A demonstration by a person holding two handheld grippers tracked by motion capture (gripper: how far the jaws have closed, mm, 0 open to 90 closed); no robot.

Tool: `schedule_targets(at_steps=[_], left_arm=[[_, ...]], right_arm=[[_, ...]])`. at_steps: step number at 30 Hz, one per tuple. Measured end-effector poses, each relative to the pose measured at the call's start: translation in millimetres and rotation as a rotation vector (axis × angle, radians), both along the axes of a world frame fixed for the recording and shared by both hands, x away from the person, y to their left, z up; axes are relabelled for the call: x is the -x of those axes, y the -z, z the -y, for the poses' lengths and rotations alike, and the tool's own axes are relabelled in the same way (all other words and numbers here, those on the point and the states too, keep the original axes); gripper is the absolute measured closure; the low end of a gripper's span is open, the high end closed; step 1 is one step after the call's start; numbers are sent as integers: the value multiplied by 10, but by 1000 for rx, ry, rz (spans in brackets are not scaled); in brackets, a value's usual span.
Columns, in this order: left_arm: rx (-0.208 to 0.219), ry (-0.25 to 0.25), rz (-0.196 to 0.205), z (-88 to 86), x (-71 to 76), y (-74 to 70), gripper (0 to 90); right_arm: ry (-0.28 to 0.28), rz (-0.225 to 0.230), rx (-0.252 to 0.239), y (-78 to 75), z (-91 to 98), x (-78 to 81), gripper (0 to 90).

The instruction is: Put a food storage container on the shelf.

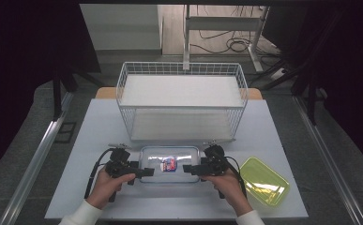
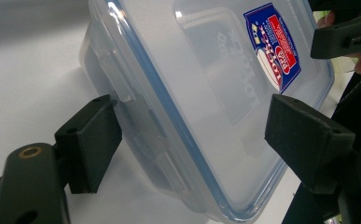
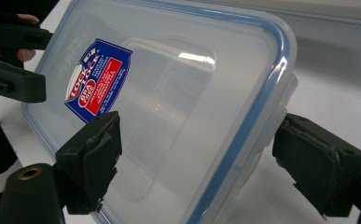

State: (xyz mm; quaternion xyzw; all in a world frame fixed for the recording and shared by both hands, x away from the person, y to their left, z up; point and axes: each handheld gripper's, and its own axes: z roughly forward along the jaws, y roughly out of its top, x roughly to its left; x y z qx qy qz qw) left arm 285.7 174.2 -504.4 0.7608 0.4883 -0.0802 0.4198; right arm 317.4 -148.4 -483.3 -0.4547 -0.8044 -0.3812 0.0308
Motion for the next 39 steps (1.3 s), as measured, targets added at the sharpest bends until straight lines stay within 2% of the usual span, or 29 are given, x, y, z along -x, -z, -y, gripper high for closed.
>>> schedule_targets(at_steps=[4, 6, 8, 10, 13, 15, 16, 17, 18, 25, 30, 39], left_arm=[[0, -2, 4, 5, 8, -2, 191], [-5, 0, 7, 6, 14, -7, 191], [-3, 0, 10, 7, 17, -5, 191], [-7, 2, 11, 6, 19, -8, 191], [-10, 1, 14, 9, 27, -12, 191], [-9, 2, 16, 9, 27, -10, 191], [-8, 2, 16, 8, 27, -10, 191], [-8, 2, 16, 8, 27, -10, 191], [-8, 2, 16, 8, 27, -9, 191], [-18, 4, 31, 19, 57, -24, 193], [-13, 9, 47, 0, 73, -28, 224], [15, 22, 53, -69, 80, -40, 291]], right_arm=[[-7, -25, -25, 30, 15, -25, 144], [-22, -52, -40, 56, 10, -35, 129], [-24, -58, -39, 62, 7, -37, 124], [-23, -90, -55, 82, 24, -52, 125], [-22, -109, -64, 82, 44, -51, 149], [-18, -103, -66, 65, 64, -42, 191], [-9, -92, -72, 34, 101, -27, 261], [-9, -92, -72, 34, 101, -27, 261], [-4, -88, -83, 16, 138, -18, 306], [6, -94, -104, 17, 174, -8, 342], [5, -97, -151, 35, 248, 9, 393], [-15, -76, -150, 14, 278, 50, 422]])
